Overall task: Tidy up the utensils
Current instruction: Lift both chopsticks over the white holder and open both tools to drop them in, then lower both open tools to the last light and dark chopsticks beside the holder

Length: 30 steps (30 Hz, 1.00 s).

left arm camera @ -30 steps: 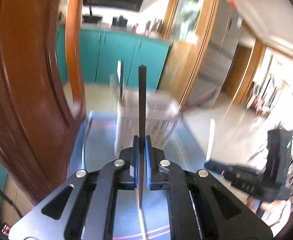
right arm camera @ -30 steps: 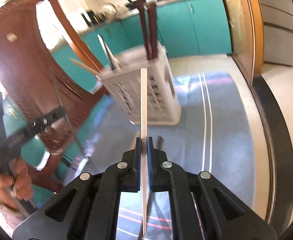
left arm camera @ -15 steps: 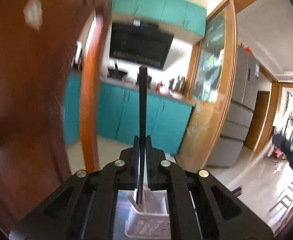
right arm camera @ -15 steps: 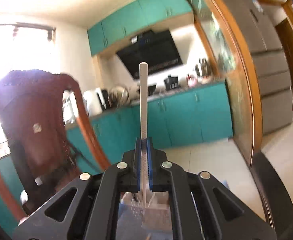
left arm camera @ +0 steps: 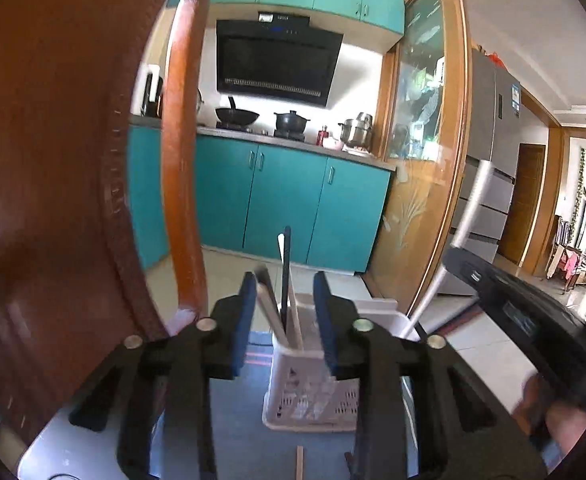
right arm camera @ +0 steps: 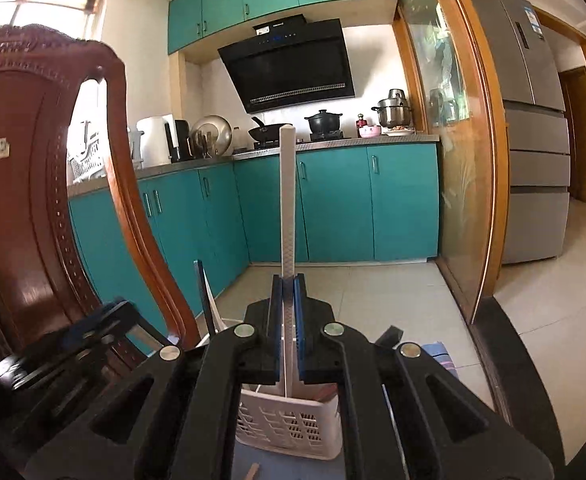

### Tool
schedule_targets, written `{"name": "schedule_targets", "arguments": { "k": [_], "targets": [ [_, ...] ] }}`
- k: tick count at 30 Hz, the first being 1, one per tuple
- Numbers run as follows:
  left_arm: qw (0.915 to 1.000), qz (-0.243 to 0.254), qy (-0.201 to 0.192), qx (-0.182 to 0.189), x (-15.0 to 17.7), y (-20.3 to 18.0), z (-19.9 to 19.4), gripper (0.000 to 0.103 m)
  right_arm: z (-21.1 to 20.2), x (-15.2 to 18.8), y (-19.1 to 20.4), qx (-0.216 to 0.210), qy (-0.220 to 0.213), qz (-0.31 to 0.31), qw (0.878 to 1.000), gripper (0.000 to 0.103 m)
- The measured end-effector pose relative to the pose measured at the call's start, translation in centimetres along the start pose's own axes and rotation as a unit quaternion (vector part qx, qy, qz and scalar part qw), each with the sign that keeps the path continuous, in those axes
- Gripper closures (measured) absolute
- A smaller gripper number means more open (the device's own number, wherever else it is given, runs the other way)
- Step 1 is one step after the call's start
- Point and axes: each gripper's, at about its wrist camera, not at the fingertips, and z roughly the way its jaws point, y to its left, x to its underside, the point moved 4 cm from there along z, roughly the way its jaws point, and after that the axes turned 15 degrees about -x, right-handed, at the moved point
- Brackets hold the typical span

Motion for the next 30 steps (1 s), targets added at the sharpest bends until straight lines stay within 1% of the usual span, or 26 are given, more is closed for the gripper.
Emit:
{"name": "schedule_targets", "arguments": {
  "k": [2, 4, 5, 7, 9, 10, 11, 12, 13, 14, 15, 17, 20, 23, 26, 30],
  "targets": [
    [1.0000, 0.004, -0.001, -0.008, 1.2, -0.3, -1.1, 0.069, -0.1, 0.2, -0.2, 0.001, 0.001, 0.000, 1.000, 0.097],
    [0.9993, 0.028, 0.011, -0.024, 3.2, -0.1, -2.0, 0.067, -0.2, 0.6, -0.4, 0.003, 0.004, 0.002, 1.000, 0.096],
    [0.9985, 0.040, 0.021, -0.031, 3.9, -0.6, -1.7, 0.067, -0.2, 0.9, -0.4, 0.004, 0.007, 0.003, 1.000, 0.096],
    [0.9964, 0.055, 0.053, -0.035, 5.4, -0.6, -1.2, 0.066, -0.2, 1.1, -0.5, 0.006, 0.011, 0.007, 1.000, 0.096],
    [0.9937, 0.055, 0.092, -0.030, 6.4, -0.4, -0.4, 0.060, -0.3, 1.3, -0.3, 0.008, 0.012, 0.005, 1.000, 0.095],
    [0.9916, 0.056, 0.112, -0.030, 6.8, -0.3, 0.1, 0.060, -0.3, 1.4, -0.1, 0.010, 0.014, 0.001, 1.000, 0.093],
    [0.9882, 0.062, 0.137, -0.028, 7.5, -0.3, 0.7, 0.059, -0.5, 1.4, 0.0, 0.011, 0.014, -0.002, 1.000, 0.089],
    [0.9854, 0.068, 0.153, -0.029, 8.5, 0.1, 0.7, 0.059, -0.7, 1.4, 0.4, 0.011, 0.013, -0.009, 1.000, 0.085],
    [0.9828, 0.074, 0.166, -0.032, 8.9, 0.2, 1.1, 0.059, -1.0, 1.4, 0.6, 0.013, 0.011, -0.014, 1.000, 0.078],
    [0.9796, 0.078, 0.181, -0.037, 9.4, 0.4, 1.5, 0.058, -1.2, 1.2, 0.8, 0.013, 0.008, -0.018, 1.000, 0.072],
    [0.9769, 0.080, 0.194, -0.039, 9.8, 0.6, 1.9, 0.056, -1.7, 1.1, 1.1, 0.012, 0.002, -0.022, 1.000, 0.070],
    [0.9703, 0.081, 0.224, -0.041, 10.7, 1.1, 2.7, 0.056, -2.4, 1.1, 1.6, 0.007, -0.004, -0.028, 1.000, 0.061],
    [0.9639, 0.080, 0.249, -0.050, 11.9, 2.1, 3.2, 0.054, -3.2, 0.9, 2.1, 0.000, -0.012, -0.035, 0.999, 0.059],
    [0.9596, 0.073, 0.267, -0.052, 12.4, 2.9, 3.6, 0.053, -3.6, 1.0, 2.1, -0.004, -0.015, -0.034, 0.999, 0.057],
    [0.9558, 0.065, 0.283, -0.048, 12.6, 3.2, 4.1, 0.052, -3.8, 1.1, 1.9, -0.002, -0.015, -0.033, 0.999, 0.056],
    [0.9528, 0.063, 0.293, -0.048, 13.2, 3.6, 4.2, 0.052, -4.4, 0.9, 1.3, -0.001, -0.021, -0.025, 0.999, 0.056]
  ]
}}
